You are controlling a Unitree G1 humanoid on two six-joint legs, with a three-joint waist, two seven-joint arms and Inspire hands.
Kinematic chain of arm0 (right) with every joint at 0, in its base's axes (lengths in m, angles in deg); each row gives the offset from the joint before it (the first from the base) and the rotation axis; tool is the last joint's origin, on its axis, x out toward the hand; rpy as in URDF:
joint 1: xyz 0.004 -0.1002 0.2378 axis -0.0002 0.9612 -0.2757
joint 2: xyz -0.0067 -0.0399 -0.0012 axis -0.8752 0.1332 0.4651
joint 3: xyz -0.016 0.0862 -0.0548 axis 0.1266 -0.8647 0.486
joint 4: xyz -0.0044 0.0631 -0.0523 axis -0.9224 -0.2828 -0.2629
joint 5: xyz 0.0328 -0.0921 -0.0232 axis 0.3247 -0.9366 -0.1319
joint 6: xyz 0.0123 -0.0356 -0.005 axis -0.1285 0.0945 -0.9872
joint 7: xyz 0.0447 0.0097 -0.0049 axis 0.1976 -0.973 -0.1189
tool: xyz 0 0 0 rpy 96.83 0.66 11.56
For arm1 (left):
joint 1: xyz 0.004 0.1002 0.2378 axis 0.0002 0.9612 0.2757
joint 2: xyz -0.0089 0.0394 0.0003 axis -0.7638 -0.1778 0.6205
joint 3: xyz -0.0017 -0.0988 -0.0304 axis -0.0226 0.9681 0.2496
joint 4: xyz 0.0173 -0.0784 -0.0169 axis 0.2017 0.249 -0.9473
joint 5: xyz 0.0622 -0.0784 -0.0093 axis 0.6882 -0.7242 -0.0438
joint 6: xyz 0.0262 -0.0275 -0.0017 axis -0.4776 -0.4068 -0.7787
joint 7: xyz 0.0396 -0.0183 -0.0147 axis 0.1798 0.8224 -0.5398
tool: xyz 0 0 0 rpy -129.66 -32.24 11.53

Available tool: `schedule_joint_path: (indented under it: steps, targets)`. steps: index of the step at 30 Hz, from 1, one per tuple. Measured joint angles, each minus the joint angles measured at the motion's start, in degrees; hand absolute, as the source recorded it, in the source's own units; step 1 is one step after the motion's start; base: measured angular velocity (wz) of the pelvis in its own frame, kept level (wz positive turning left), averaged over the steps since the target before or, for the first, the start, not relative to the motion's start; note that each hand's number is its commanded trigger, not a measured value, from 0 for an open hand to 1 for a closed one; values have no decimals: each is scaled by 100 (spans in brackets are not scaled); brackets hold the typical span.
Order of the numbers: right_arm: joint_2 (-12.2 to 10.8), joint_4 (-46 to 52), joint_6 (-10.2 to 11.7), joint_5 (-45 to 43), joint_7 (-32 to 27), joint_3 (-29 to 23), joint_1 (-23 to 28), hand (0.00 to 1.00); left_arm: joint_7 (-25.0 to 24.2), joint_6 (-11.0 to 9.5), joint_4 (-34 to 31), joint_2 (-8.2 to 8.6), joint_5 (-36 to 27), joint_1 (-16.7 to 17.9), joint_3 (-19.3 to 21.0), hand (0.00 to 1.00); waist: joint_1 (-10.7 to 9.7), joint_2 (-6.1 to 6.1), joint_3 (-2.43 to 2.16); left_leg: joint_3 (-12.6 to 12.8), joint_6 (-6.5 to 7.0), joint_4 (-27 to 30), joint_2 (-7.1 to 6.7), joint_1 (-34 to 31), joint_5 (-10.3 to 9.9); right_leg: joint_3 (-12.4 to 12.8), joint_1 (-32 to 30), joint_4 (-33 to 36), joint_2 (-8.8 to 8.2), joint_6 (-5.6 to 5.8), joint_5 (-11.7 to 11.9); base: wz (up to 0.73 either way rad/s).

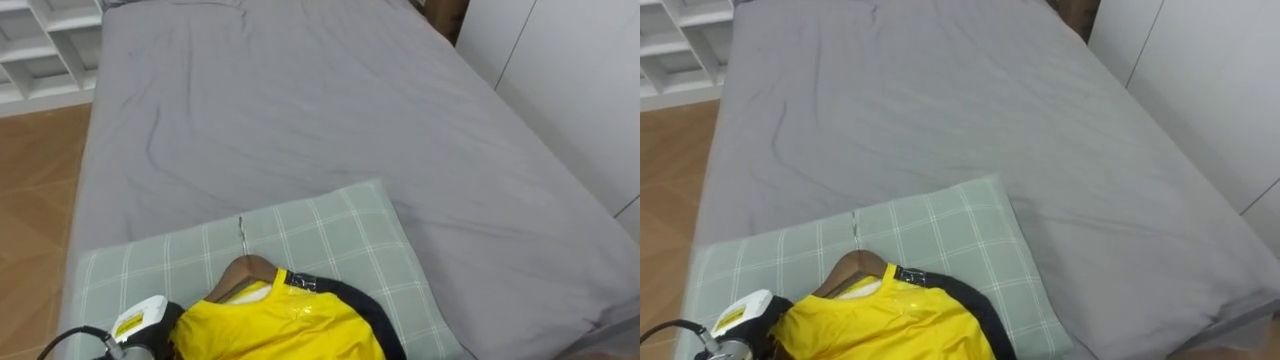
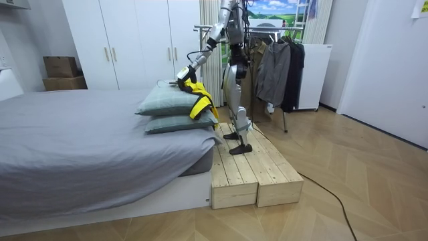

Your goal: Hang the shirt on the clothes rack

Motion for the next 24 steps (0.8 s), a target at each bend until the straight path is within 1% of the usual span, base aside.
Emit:
schedule_joint_path:
  steps: [6, 10, 13, 20, 22, 24]
  targets:
    - [0, 11, 3, -11, 94, -3, -18, 0, -5, -50, 6, 0, -13, -1, 23, 100, 2, -48, 26, 2, 0, 1, 0, -29, 0, 8, -35, 12, 1, 0, 0, 0]
    - [0, 11, 3, -7, 119, -3, -24, 0, -21, -61, 21, 0, -179, -1, 73, 100, 2, -55, 30, 5, 0, 1, 0, -48, 0, 12, -68, 38, -1, 0, 0, 0]
    - [0, 9, 2, -9, 124, 15, -51, 0, -21, -60, 21, 0, -184, -1, 72, 100, 1, -54, 30, 5, 0, 2, 1, -45, 0, 10, -69, 49, -1, 0, 0, 0]
    - [0, 10, 0, -16, 135, 19, -89, 0, -11, -69, 51, 0, -184, 0, 101, 100, 3, -42, 25, 8, 2, 5, 2, -31, 1, 14, -73, 80, -2, -1, 0, 0]
    - [5, 10, 0, -22, 145, 19, -91, 0, 2, -71, 51, 0, -183, 0, 102, 100, 1, -28, 17, 8, 2, 14, 2, -33, 1, 16, -73, 81, -2, -1, 0, 0]
    - [15, 9, 2, -18, 122, 18, -89, 0, 24, -90, 51, 1, -184, 0, 101, 100, 0, 7, -3, 8, 2, 15, 3, -32, 1, 16, -72, 82, -1, -1, 1, 0]
